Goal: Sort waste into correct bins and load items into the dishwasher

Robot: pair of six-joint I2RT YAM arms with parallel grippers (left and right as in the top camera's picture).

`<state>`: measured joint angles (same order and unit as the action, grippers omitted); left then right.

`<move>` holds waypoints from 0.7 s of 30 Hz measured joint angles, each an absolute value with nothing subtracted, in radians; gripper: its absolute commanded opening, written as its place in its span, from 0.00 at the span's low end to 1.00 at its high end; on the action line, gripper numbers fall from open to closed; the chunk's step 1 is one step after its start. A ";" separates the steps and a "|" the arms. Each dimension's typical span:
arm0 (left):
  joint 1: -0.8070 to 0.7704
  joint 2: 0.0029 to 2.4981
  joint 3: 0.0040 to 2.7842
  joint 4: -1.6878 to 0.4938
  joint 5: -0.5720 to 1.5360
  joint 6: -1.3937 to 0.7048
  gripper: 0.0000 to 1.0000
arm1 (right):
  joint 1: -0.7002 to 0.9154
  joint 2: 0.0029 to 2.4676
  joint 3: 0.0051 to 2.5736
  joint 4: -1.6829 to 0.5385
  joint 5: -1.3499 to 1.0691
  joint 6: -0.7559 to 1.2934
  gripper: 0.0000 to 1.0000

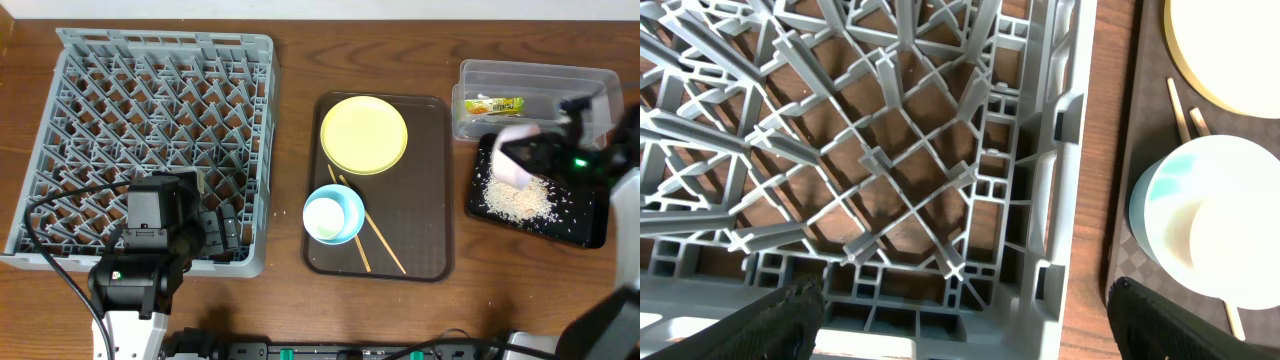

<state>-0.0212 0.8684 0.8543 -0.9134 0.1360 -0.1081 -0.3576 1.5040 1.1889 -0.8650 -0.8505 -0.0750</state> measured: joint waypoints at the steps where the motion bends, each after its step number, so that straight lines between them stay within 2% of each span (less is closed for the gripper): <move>1: -0.021 0.868 0.854 -0.913 0.136 -0.108 0.92 | -0.301 1.487 1.191 -0.844 -0.807 -0.074 0.01; 5: -0.021 0.868 0.854 -0.913 0.136 -0.108 0.92 | -0.091 1.469 1.196 -0.758 -0.659 -0.080 0.01; 12: -0.021 0.868 0.854 -0.913 0.136 -0.108 0.92 | 0.314 1.528 1.196 -0.484 -0.339 -0.085 0.01; 17: -0.021 0.869 0.854 -0.913 0.136 -0.108 0.92 | 0.477 1.643 1.196 -0.352 -0.176 -0.085 0.01; 21: -0.021 0.868 0.854 -0.913 0.136 -0.108 0.92 | 0.542 1.759 1.196 -0.300 -0.100 -0.085 0.04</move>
<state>-0.0212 0.8684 0.8543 -0.9131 0.1360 -0.1081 0.5419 1.7588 1.1965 -0.3004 -0.1001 -0.0853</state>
